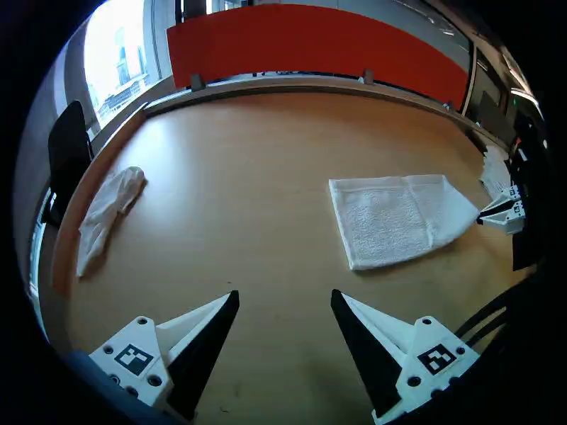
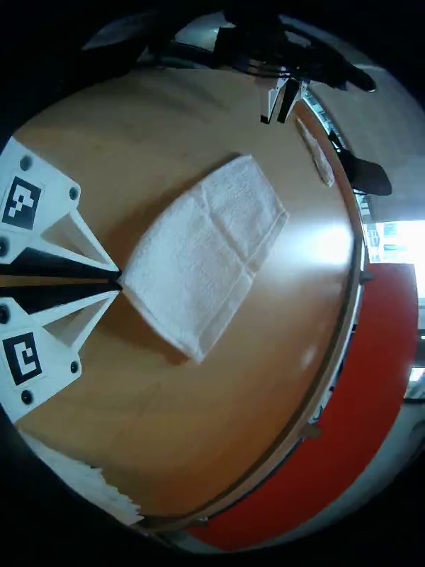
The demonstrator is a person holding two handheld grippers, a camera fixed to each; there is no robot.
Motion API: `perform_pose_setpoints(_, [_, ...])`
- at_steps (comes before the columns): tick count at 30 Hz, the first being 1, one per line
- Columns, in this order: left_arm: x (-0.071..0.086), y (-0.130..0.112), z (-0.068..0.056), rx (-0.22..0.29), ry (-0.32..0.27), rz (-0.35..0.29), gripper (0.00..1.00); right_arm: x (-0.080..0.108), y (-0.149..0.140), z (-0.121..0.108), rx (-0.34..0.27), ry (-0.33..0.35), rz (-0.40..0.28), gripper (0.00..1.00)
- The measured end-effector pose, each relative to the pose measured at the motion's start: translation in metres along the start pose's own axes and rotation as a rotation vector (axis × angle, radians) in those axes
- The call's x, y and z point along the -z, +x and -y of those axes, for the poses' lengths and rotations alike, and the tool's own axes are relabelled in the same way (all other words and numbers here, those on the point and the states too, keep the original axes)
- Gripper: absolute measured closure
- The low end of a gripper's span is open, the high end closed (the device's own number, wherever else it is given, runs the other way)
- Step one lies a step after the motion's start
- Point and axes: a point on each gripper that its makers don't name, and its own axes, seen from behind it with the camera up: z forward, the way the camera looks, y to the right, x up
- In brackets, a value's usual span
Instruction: Fold towel
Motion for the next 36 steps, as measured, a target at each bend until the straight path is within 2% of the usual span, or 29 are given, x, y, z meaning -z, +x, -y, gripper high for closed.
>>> perform_pose_setpoints(15, [0.001,0.008,-0.002,-0.008,0.000,-0.016,0.04,0.047,0.068,-0.012,0.100,-0.065,-0.115,0.96])
perform_pose_setpoints(23, [0.003,0.012,-0.004,-0.009,0.001,-0.025,0.04,0.070,0.092,-0.018,0.139,-0.089,-0.163,0.96])
perform_pose_setpoints(29, [0.004,0.014,-0.006,-0.009,-0.002,-0.029,0.04,0.078,0.096,-0.022,0.147,-0.101,-0.172,0.96])
perform_pose_setpoints(36, [0.004,0.013,-0.008,-0.007,-0.001,-0.031,0.04,0.077,0.095,-0.020,0.152,-0.093,-0.174,0.96])
